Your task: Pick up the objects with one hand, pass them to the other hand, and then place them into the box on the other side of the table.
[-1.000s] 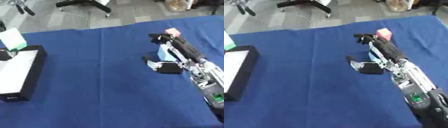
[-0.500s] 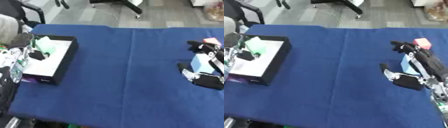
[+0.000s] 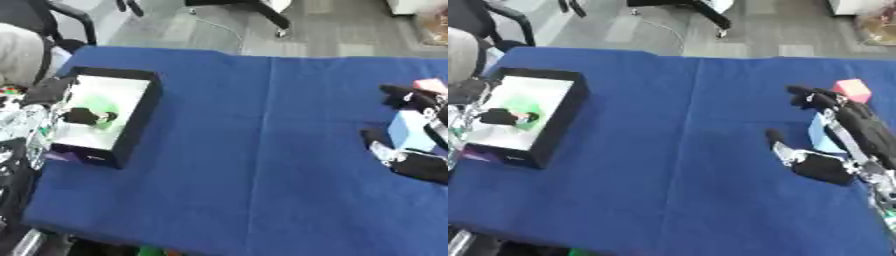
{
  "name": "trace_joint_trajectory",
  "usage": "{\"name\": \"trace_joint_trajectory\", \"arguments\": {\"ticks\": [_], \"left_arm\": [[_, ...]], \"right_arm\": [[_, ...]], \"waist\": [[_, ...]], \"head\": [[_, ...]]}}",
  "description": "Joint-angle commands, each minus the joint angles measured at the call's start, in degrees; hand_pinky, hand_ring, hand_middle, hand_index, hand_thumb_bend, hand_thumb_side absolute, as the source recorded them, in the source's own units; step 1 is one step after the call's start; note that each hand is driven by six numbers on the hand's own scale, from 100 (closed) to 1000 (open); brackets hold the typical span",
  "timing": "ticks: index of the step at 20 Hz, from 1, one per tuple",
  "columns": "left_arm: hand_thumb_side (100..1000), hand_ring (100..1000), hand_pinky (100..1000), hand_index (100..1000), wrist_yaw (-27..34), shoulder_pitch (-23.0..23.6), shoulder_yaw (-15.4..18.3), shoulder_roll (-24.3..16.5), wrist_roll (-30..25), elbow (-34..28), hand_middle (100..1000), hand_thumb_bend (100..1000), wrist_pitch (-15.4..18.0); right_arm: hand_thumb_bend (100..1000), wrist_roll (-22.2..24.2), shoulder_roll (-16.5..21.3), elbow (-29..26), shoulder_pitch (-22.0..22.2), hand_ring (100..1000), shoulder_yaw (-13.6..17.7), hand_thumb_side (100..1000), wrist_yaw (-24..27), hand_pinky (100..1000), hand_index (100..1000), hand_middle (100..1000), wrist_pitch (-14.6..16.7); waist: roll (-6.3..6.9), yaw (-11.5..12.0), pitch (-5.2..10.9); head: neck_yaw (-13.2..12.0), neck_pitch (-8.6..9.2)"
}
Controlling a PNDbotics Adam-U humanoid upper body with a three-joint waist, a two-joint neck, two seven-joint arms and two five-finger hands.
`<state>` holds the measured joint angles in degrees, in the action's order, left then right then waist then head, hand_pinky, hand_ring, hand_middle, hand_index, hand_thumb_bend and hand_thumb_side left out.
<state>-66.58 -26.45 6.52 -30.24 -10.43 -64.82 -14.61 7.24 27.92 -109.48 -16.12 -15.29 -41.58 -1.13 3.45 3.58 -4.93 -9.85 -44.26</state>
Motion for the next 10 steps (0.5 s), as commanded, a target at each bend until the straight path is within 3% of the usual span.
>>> {"name": "trace_joint_trajectory", "arguments": {"ticks": [1, 7, 10], "left_arm": [[770, 792, 880, 919, -0.27, -0.28, 1.78, -1.69, 0.58, -2.81, 827, 772, -0.24], [798, 790, 869, 919, 1.2, 0.3, 3.28, -1.24, 1.9, -9.35, 828, 779, -1.22], [787, 760, 827, 889, 3.16, 0.34, 4.06, -0.06, 3.52, -14.14, 788, 706, -1.98]], "right_arm": [[253, -0.12, 0.32, -0.86, -0.52, 747, 0.62, 656, -0.21, 889, 927, 727, 0.35], [271, -0.24, 0.55, -1.34, -0.29, 747, 1.16, 649, -0.06, 890, 928, 727, 0.52], [280, -0.16, 0.87, -2.02, -0.12, 747, 1.6, 641, 0.28, 891, 930, 728, 0.66]], "waist": [[-0.7, 0.02, 1.53], [-0.75, -0.11, 1.5], [-0.77, -0.22, 1.41]], "head": [[0.29, 0.14], [0.84, 0.14], [1.47, 0.14]]}}
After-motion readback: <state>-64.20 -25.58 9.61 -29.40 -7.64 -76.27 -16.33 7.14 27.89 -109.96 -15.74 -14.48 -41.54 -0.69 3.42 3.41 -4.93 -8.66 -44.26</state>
